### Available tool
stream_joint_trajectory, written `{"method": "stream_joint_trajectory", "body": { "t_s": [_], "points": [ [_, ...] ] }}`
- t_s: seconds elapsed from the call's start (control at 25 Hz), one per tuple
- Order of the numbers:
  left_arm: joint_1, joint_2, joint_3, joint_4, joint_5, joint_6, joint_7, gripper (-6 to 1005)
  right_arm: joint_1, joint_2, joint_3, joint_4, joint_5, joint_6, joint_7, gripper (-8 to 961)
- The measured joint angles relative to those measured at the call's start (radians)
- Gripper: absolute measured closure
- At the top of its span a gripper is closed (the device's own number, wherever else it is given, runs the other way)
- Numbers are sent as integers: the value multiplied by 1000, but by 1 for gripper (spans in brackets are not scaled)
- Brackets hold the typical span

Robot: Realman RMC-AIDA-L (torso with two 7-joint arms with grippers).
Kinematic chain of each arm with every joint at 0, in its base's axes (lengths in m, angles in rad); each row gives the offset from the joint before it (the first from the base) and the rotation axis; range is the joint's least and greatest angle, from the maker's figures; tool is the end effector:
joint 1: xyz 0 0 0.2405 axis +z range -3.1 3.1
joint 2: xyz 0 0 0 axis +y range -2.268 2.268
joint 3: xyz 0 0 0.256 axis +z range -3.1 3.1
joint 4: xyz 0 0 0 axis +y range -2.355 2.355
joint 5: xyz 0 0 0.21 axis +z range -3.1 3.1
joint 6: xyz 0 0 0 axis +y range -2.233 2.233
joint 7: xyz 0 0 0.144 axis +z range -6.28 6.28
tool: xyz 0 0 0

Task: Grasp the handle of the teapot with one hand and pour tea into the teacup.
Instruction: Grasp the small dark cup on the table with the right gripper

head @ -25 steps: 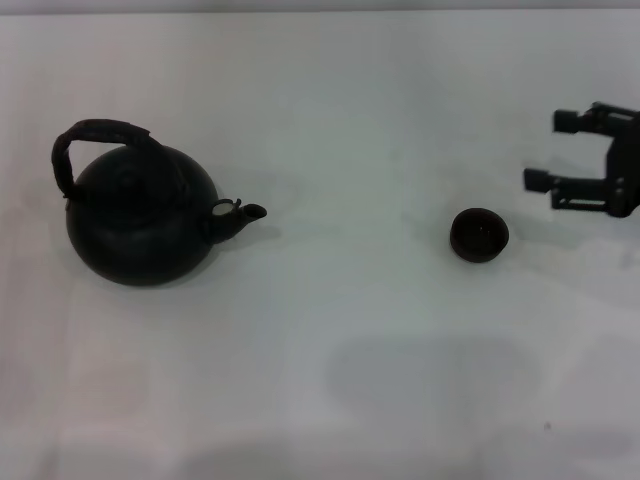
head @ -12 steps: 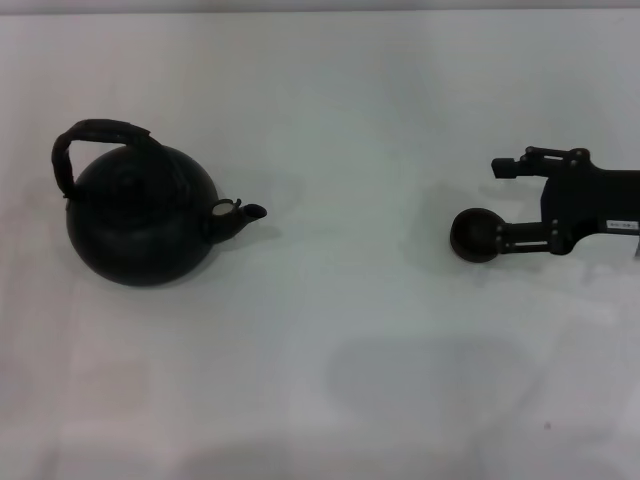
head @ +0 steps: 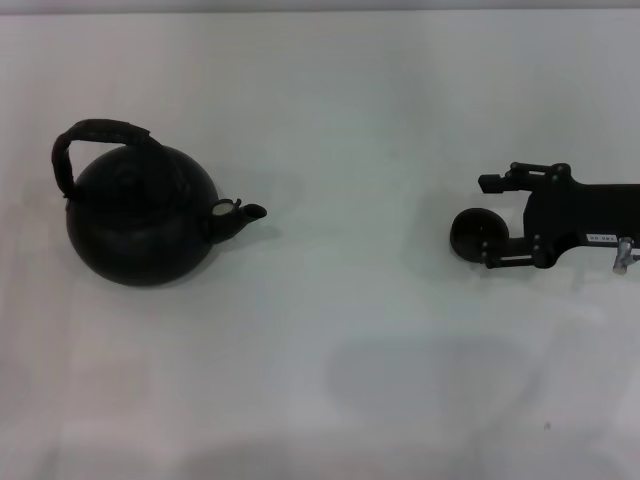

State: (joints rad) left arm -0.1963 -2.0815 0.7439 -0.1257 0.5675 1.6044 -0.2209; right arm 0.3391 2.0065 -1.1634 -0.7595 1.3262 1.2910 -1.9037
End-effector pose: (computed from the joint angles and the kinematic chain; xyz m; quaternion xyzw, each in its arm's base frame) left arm -0.3909 0.2011 0.0235 -0.5845 -0.2549 -0.3109 0.7048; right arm 0.3049 0.3077 -0.0125 -0.9710 0.1325 0.1048 0.1694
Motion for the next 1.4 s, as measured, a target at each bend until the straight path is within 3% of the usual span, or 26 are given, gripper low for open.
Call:
{"method": "stream_joint_trajectory", "body": {
  "t_s": [0.92,1.4],
  "points": [
    [-9,1,0,0,0,-2,0,170,13,0,-118,59,-4,-147,-18,92],
    [-10,2,0,-1,-4,-6,0,169,16,0,-120,57,-2,-159,-28,107]
  ]
}}
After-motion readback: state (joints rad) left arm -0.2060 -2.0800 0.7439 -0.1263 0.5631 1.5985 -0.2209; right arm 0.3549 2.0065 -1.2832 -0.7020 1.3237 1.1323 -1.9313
